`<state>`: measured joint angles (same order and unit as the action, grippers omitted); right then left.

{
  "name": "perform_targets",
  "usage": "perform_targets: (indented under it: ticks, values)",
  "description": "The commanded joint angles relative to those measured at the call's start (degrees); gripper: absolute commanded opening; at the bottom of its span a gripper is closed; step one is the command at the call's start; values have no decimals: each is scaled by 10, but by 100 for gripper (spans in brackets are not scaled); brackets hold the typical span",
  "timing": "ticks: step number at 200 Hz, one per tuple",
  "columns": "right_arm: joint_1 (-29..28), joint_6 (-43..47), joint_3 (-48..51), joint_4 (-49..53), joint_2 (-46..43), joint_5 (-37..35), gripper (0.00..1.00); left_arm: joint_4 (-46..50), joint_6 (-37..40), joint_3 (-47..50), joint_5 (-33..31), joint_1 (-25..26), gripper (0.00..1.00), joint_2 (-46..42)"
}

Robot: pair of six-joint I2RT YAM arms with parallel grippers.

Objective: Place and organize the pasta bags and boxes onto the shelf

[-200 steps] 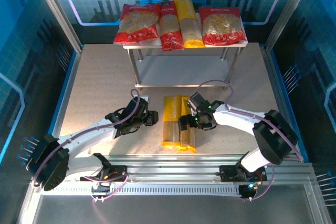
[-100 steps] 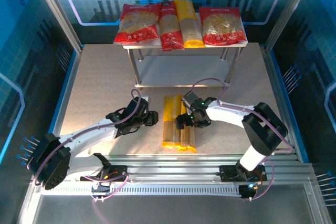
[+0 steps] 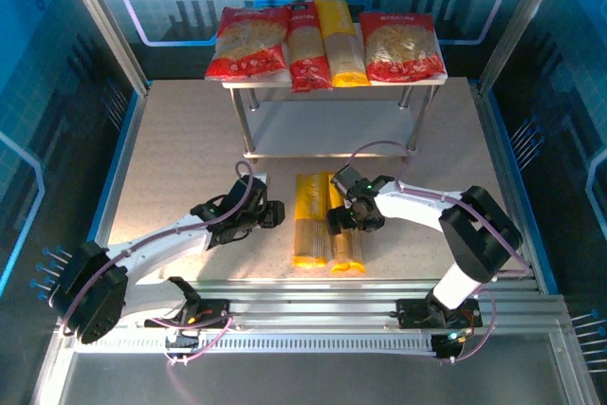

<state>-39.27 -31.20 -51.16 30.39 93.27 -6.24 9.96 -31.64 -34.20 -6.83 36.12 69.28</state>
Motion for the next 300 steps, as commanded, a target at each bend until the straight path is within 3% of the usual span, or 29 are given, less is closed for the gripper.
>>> perform_targets:
  ticks: [1, 50, 88, 149, 166, 224, 300]
  values:
    - [7, 10, 18, 30, -1, -16, 92, -6, -10, 11, -11, -5, 49, -12]
    - [-38, 13, -11, 2, 22, 48, 94, -6, -11, 14, -12, -7, 49, -15]
    - [-45, 14, -23, 10, 51, 53, 94, -7, -12, 17, -13, -9, 49, -18]
    - [-45, 13, -23, 24, 63, 45, 44, -6, -12, 20, -13, -13, 49, -22]
    - [-45, 13, -20, 27, 51, 43, 35, -7, -11, 19, -12, -14, 49, -20]
    - [-42, 17, -29, 76, -47, -12, 21, -9, -8, 5, -5, -15, 48, -4]
    - [15, 52, -77, 107, -142, -45, 18, -7, -5, -6, 0, -15, 48, 3]
